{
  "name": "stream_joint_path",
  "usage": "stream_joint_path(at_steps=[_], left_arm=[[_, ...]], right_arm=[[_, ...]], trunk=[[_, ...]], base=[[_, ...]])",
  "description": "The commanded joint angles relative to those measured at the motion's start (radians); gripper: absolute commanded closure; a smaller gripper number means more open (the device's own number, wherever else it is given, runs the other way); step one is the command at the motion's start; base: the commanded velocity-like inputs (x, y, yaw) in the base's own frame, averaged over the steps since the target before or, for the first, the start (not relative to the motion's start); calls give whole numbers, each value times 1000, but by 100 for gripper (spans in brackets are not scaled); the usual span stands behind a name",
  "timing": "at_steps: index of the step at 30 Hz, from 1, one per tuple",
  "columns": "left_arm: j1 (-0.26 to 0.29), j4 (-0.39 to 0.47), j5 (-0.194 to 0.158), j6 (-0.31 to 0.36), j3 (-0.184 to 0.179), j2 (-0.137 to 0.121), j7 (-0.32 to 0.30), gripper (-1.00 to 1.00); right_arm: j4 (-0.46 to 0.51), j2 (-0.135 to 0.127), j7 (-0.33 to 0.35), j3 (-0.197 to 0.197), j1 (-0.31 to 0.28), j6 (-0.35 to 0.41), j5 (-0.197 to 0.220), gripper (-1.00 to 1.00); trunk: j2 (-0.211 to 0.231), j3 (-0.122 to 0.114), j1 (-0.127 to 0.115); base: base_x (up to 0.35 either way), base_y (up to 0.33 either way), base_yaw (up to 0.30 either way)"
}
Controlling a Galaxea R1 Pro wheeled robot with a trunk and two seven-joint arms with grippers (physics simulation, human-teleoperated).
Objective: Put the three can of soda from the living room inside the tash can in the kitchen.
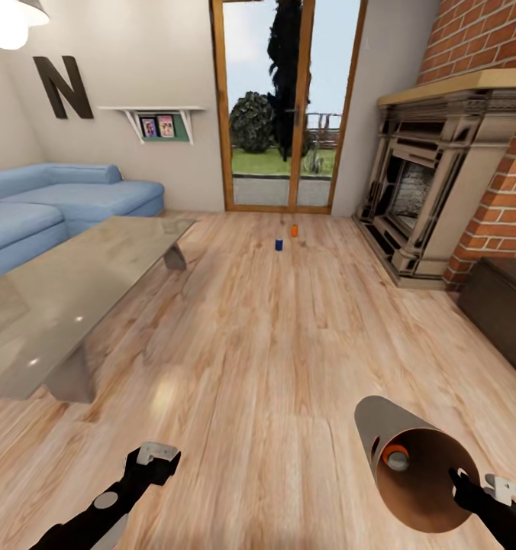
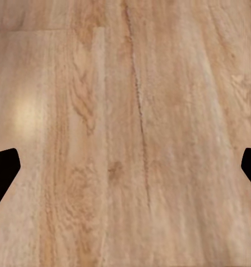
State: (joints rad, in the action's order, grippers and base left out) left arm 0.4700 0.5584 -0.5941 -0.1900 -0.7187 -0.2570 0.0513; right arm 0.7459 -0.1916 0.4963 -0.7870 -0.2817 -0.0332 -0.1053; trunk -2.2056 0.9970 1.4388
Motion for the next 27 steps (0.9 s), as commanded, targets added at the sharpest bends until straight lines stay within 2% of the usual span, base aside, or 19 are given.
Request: stream_joint_path(at_steps=[1, 22, 27], left_arm=[[1, 0, -9, -5, -8, -1, 5, -100], [1, -2, -9, -5, -8, -1, 4, -100], [1, -2, -9, -5, -8, 0, 3, -100]], right_arm=[[1, 0, 8, -6, -2, -4, -2, 100], [1, 1, 5, -6, -2, -3, -4, 100], [1, 4, 1, -6, -2, -5, -4, 100]], trunk=[[0, 1, 0], [0, 3, 0], [0, 4, 0]], base=[[238, -22, -206], [238, -3, -232], [282, 0, -78]])
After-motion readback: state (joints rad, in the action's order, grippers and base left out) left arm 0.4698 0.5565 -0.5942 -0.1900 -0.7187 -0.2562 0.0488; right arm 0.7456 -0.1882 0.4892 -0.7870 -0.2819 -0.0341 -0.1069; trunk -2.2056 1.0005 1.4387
